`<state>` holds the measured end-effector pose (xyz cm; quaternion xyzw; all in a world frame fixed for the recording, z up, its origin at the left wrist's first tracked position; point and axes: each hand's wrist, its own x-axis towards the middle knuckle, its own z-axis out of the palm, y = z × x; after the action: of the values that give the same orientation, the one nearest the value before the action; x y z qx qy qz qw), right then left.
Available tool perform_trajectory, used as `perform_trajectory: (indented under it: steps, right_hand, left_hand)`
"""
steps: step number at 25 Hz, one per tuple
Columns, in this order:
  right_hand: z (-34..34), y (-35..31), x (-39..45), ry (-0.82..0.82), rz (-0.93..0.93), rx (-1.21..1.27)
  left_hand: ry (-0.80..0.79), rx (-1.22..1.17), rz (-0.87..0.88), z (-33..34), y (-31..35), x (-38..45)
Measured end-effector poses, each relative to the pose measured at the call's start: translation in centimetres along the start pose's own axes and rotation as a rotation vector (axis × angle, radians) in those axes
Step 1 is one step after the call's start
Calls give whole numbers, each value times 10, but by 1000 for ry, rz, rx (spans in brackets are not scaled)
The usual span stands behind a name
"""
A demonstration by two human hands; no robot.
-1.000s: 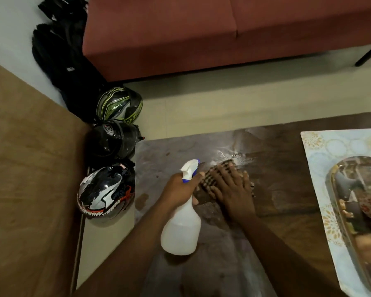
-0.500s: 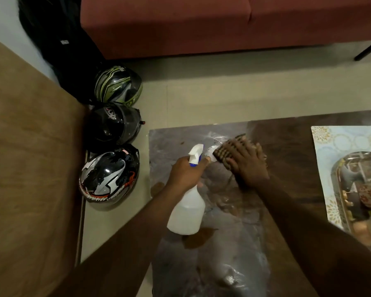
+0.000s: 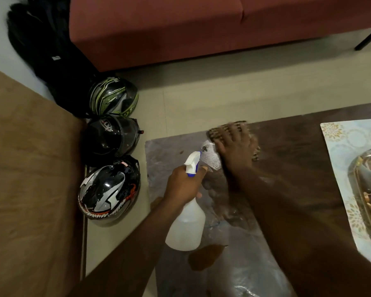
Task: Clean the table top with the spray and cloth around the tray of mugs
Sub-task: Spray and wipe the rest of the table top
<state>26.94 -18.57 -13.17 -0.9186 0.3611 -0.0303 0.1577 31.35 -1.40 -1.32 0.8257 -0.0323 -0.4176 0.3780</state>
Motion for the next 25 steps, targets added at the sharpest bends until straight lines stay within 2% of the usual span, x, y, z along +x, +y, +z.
perform_trajectory:
  steps: [1,3,4,5,6,8,9,10,11,13,14,15,16,18,19,20,21,23,24,25]
  right_hand:
    - [13,-22,-19,-30,-138,0]
    - [16,-10,-58,-78,-556,-100]
    - [4,15,-60,-81,-696,-116]
    - [-4,40,-54,-56,-733,-131]
    - [-9,57,-44,-20,-646,-133]
    - [-15,61,-23,18,-169,-95]
    - [-8,44,-20,54,-11,-22]
    - [4,27,-26,95,-4,5]
    - [12,13,-44,87,-116,-26]
    - [14,27,-110,-32,-494,-118]
    - [5,54,-130,-41,-617,-172]
    - [-7,76,-133,-46,-627,-172]
    - [-15,86,-128,-26,-527,-150]
    - [-22,71,-105,3,-128,-67]
    - [-16,49,-103,25,10,-8]
    - [-8,31,-112,15,5,11]
    - [-2,25,-133,2,-126,-6]
    - [-2,54,-175,-53,-527,-92]
    - [-10,77,-181,-70,-612,-107]
    - [-16,91,-179,-63,-554,-83]
  left_hand:
    - [-11,-15,-17,0,0,0]
    - [-3,-40,-51,-2,0,0]
    - [17,-51,-53,-5,-3,-2]
    - [39,-52,-55,-7,-8,-4]
    - [37,-46,-63,-8,-14,-6]
    - [-5,-58,-59,-2,-23,-12]
    - [-41,-67,-28,2,-22,-14]
    - [-71,-80,12,6,-23,-14]
    - [-77,-92,52,9,-22,-13]
    - [-78,-87,62,17,-24,-16]
    - [-85,-89,43,22,-25,-21]
    - [-77,-98,26,27,-26,-29]
    - [-67,-89,15,30,-25,-38]
    - [-21,-90,20,37,-21,-45]
    - [17,-88,20,40,-22,-47]
    - [49,-74,3,43,-24,-50]
    - [77,-62,-10,47,-27,-55]
    - [96,-58,-55,54,-36,-67]
    - [100,-65,-72,58,-42,-76]
    - [111,-76,-86,62,-49,-83]
